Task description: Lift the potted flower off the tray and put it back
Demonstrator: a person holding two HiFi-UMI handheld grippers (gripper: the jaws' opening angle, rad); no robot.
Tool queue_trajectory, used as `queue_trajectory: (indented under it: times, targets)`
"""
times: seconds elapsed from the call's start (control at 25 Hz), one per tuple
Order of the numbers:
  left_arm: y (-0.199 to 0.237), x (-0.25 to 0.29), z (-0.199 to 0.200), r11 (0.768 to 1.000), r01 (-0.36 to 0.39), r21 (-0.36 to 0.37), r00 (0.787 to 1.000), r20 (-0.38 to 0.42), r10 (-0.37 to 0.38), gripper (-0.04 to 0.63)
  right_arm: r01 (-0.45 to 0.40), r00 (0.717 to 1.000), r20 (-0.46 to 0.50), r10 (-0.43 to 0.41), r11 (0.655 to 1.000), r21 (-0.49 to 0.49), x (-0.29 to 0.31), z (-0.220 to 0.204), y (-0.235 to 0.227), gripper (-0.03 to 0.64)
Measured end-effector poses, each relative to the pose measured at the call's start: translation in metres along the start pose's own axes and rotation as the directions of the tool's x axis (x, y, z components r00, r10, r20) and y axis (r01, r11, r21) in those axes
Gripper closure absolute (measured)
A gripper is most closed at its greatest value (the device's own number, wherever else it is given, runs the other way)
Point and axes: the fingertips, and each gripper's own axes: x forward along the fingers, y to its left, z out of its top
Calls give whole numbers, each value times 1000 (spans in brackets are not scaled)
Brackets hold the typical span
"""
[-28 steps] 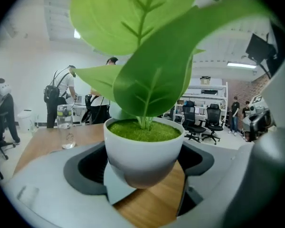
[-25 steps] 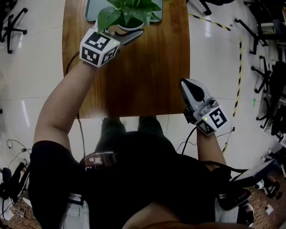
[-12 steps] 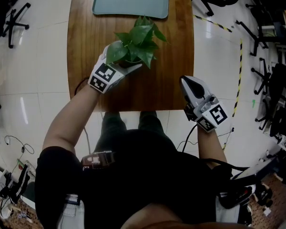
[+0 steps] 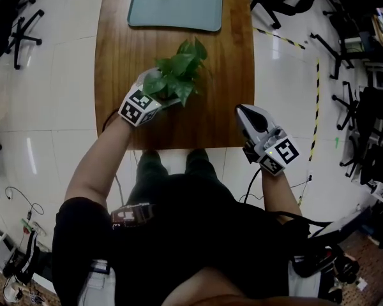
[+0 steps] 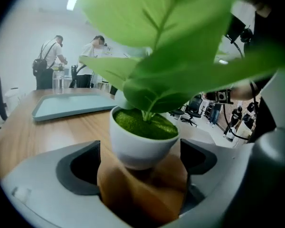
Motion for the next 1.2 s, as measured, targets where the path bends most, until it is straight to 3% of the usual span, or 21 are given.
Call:
queue_trajectory:
  times: [0.2, 0.32, 0.4, 0.52, 0.76, 0.92, 1.08, 1.2]
  targets:
    - [-9, -86, -24, 985, -68, -158, 998, -12, 67, 91, -2, 1000, 0, 2, 999, -35, -16, 29, 16, 601]
    - [-11, -163, 0, 954, -139, -265, 980, 102, 171, 91, -12, 1000, 20, 13, 999, -50, -24, 54, 31, 602]
    - [-9, -208, 39, 941, -167, -294, 948, 214, 235, 92, 2, 1000, 23, -1, 997, -82, -28, 70, 31, 603]
    - [-11, -254, 104, 943, -173, -285, 893, 357, 272, 121, 41, 999, 21, -39, 990, -135, -29, 99, 24, 603]
    - [-46, -332, 175, 945, -146, -292, 771, 564, 294, 318, 56, 998, 50, -49, 988, -142, -41, 140, 47, 603]
    - [-73, -352, 194, 964, -86, -251, 732, 641, 232, 402, 27, 998, 67, -16, 986, -165, -42, 151, 58, 603]
    - [-86, -358, 198, 963, -54, -263, 691, 687, 226, 574, 10, 997, 74, 3, 984, -178, -44, 156, 64, 603]
    - [-82, -356, 199, 952, -34, -305, 666, 704, 249, 595, 4, 997, 75, 9, 985, -173, -45, 155, 64, 603]
